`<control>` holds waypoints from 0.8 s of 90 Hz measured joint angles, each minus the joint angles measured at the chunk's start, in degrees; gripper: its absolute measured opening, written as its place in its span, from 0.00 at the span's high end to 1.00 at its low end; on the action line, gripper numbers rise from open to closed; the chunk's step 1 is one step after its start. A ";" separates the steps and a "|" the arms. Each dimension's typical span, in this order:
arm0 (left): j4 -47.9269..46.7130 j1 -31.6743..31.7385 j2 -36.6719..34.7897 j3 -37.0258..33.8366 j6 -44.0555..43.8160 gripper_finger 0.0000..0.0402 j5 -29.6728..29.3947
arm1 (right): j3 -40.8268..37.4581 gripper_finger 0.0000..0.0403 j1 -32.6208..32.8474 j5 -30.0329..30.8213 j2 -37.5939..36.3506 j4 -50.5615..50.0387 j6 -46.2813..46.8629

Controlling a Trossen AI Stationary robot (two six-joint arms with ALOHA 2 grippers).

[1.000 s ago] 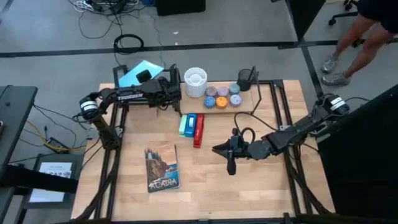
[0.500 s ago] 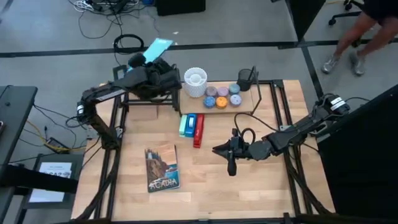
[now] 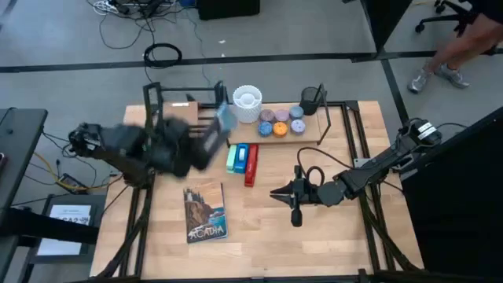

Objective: Stock shelves
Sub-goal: Remove the blue book from the bookshelf

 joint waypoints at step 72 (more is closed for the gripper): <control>31.49 -27.67 3.10 -47.47 -53.65 1.00 -3.41 | 0.04 0.95 -2.49 -0.07 0.00 4.89 3.13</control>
